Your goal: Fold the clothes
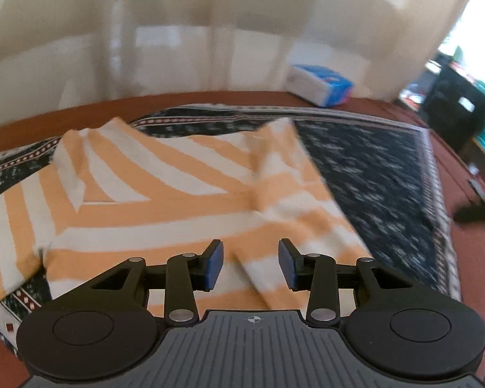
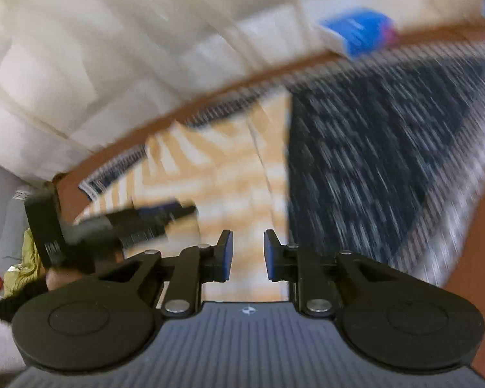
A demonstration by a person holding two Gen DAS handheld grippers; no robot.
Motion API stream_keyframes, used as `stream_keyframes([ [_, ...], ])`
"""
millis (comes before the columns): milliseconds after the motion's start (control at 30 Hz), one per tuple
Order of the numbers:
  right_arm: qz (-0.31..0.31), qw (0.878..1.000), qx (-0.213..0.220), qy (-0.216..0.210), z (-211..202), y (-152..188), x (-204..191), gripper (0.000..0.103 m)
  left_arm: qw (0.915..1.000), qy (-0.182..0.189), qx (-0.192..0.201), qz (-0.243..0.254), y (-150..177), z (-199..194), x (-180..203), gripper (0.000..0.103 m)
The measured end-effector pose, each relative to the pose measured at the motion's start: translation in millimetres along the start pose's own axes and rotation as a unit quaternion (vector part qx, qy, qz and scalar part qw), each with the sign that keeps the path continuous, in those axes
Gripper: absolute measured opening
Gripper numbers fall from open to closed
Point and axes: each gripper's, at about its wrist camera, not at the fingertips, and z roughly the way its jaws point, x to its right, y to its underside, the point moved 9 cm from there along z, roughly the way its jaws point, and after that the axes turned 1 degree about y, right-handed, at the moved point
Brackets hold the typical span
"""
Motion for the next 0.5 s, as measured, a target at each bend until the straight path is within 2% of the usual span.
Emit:
stream_keyframes([
  [100, -0.038, 0.999, -0.003, -0.022, 51.2, -47.7, 3.4, 0.024, 0.9998, 0.01, -0.005, -0.017, -8.8, 13.0, -7.9, 0.054],
  [233, -0.047, 0.997, -0.025, -0.052, 121.3, -88.9, 16.8, 0.024, 0.9998, 0.007, -0.02, -0.002, -5.5, 24.7, -5.8, 0.054],
  [333, -0.063, 0.995, -0.044, -0.056, 150.9, -101.7, 18.9, 0.024, 0.9996, 0.005, -0.026, 0.004, -4.9, 32.6, -2.9, 0.054],
  [500, -0.067, 0.993, -0.073, -0.063, 184.3, -107.8, 21.2, 0.024, 0.9993, 0.015, -0.03, -0.017, -2.9, 35.7, -5.5, 0.054],
])
